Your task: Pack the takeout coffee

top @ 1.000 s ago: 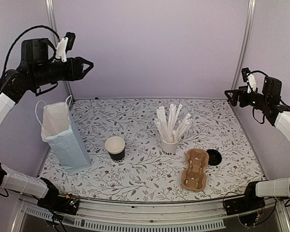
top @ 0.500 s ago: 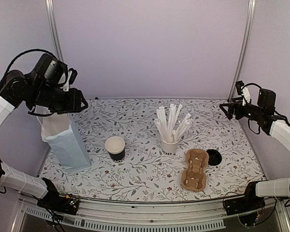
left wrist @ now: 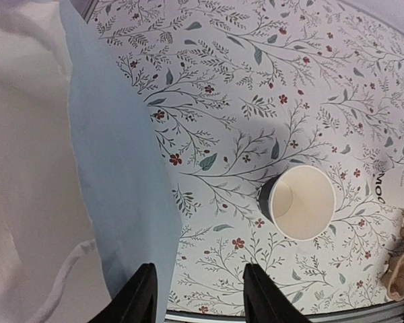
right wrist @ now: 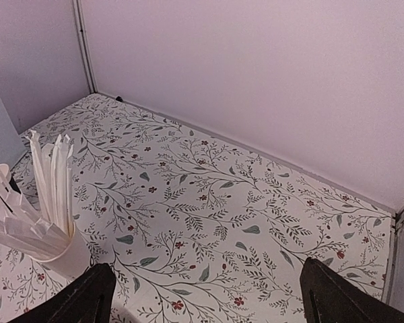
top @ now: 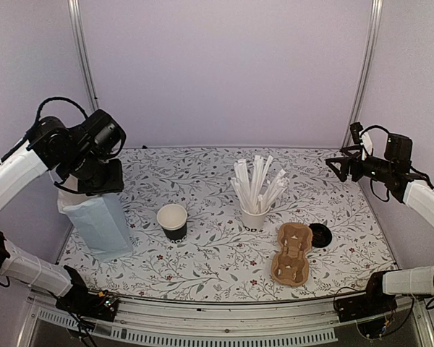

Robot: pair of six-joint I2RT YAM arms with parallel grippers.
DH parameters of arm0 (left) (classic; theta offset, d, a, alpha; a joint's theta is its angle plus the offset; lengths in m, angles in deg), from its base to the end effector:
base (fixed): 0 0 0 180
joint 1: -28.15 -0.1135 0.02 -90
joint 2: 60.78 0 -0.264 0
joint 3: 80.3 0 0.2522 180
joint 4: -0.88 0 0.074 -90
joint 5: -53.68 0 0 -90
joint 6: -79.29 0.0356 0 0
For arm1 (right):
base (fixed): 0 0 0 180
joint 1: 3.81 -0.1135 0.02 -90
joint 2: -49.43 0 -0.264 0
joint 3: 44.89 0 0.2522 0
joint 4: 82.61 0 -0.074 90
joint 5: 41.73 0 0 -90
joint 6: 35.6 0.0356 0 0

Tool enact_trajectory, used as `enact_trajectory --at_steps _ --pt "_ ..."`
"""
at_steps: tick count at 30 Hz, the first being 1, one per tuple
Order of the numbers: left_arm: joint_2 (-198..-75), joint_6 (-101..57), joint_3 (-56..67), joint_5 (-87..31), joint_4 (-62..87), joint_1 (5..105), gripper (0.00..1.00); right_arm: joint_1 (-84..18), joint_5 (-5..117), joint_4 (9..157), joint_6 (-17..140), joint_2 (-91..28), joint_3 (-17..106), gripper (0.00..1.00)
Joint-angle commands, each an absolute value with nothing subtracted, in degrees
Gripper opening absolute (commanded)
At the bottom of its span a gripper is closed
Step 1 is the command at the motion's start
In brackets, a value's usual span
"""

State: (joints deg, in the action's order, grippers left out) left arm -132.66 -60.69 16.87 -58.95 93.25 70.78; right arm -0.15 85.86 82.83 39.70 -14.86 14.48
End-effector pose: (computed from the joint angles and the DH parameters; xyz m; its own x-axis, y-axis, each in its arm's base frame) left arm 0.1620 -0.1305 0.3737 -0.8301 -0.1967 -0.5218 -0.1879 0.9797 -0.0703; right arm 0.2540 0.0055 0.2956 -0.1891 -0.1894 -0.9635 -0.5907 0.8058 -0.0425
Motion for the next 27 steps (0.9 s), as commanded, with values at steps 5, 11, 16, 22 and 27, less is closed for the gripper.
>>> enact_trajectory --at_steps 5,11,16,22,27 --pt "-131.1 -62.1 20.6 -59.3 92.8 72.2 0.47 -0.4 89.0 83.6 38.3 -15.2 13.8 0.99" --pt "-127.1 -64.2 23.4 -57.2 94.2 72.2 0.5 -0.4 89.6 82.2 37.9 -15.2 13.8 0.99" --pt "-122.0 -65.5 19.3 -57.5 94.3 69.1 0.49 -0.4 90.3 81.9 37.6 -15.2 13.9 0.99" --pt "-120.8 -64.4 14.1 -59.7 94.1 63.3 0.51 -0.4 92.1 81.6 37.6 -15.8 13.8 0.99" --pt "-122.9 -61.5 13.6 -60.4 91.3 62.7 0.5 -0.4 92.9 81.3 37.7 -15.7 13.8 0.99"
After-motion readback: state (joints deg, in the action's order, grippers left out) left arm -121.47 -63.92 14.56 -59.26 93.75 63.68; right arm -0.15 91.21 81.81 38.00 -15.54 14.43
